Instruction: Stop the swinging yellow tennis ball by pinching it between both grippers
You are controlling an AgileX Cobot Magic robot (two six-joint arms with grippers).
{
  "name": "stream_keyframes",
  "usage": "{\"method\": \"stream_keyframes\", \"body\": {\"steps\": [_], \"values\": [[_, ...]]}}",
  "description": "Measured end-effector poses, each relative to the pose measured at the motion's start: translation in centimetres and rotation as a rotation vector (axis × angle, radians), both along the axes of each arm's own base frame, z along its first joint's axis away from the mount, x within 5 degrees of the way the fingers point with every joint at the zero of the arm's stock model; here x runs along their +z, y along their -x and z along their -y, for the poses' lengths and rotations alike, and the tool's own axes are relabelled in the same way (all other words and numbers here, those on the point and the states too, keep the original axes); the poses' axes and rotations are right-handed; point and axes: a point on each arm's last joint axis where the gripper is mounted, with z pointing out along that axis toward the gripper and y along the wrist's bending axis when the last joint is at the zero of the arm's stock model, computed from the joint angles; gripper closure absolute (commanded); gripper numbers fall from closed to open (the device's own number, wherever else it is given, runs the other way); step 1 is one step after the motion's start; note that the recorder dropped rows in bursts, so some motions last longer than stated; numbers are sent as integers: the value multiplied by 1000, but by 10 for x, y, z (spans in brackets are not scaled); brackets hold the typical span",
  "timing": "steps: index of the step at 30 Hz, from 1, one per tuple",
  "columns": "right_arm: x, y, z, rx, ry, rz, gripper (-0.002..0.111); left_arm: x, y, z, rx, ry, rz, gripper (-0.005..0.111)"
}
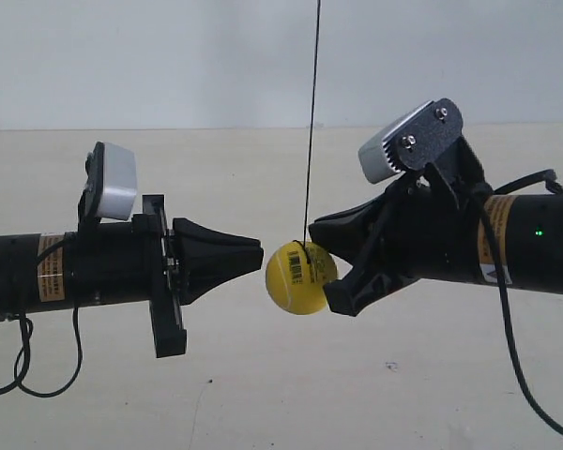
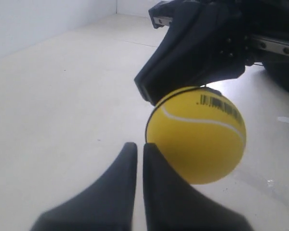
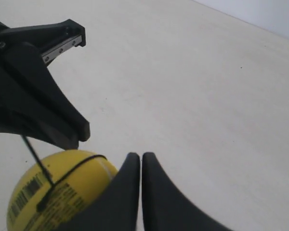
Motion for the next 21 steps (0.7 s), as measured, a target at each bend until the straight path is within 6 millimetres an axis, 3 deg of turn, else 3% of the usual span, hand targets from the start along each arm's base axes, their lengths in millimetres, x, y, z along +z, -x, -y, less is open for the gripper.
{"method": "stream_keyframes", "body": {"steps": [6,13,21], "values": [[-2,-2,7,-58,72,-5,108,0,0,0,-4,-2,0,102],[16,4,19,-144,88,32,108,0,0,0,-3,-2,0,102],[14,17,22,-106,47,26,108,0,0,0,-3,-2,0,102]]}}
